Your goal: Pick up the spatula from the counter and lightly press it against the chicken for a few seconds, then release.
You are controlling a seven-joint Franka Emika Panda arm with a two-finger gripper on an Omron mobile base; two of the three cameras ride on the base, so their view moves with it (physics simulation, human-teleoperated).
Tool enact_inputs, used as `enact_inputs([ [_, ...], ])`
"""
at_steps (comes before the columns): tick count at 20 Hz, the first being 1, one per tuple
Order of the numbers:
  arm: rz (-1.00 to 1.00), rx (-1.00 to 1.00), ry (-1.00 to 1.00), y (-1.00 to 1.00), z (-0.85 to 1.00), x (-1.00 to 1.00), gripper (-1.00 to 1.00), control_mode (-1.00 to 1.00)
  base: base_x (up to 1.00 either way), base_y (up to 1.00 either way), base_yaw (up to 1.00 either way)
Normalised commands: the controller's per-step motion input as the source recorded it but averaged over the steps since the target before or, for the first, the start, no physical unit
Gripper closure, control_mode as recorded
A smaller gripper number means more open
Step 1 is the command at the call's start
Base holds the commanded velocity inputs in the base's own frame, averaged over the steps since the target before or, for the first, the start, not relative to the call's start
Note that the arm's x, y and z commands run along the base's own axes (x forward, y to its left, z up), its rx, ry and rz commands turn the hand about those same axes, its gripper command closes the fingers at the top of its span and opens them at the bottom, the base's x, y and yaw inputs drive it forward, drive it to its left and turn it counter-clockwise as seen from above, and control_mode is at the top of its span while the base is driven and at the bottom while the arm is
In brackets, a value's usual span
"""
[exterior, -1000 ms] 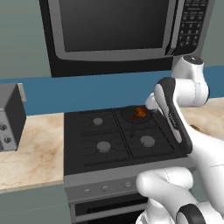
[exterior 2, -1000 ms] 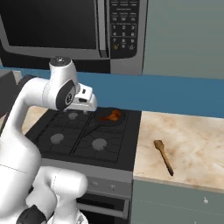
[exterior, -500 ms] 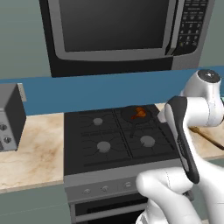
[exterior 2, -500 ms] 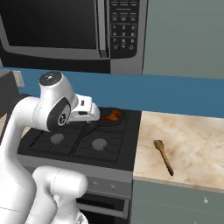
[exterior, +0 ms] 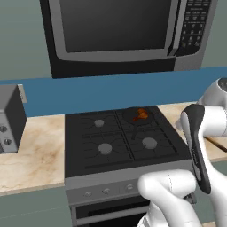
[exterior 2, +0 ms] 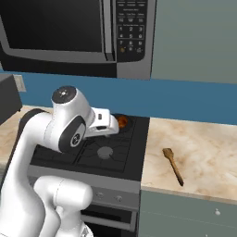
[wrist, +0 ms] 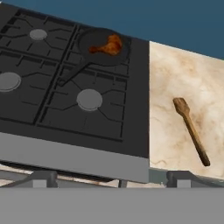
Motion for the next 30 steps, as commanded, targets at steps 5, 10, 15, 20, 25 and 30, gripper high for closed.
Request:
enact_inputs([
  [5, 0.04, -0.02, 0.01, -0.38, -0.06, 0.00, -1.00, -1.00, 0.00, 0.00, 0.00],
  [10, 0.02, -0.05, 0.05, -0.30, -0.11, 0.00, -1.00, -1.00, 0.00, 0.00, 0.00],
  [15, 0.01, -0.07, 0.07, -0.28, -0.15, 0.00, -1.00, -1.00, 0.00, 0.00, 0.00],
  [20, 0.00, -0.01, 0.03, -0.40, -0.12, 0.00, -1.00, -1.00, 0.00, 0.00, 0.00],
  [25, 0.00, 0.05, 0.00, -0.48, -0.11, 0.02, -1.00, -1.00, 0.00, 0.00, 0.00],
  [30, 0.00, 0.04, 0.04, -0.45, -0.16, 0.15, -1.00, -1.00, 0.00, 0.00, 0.00],
])
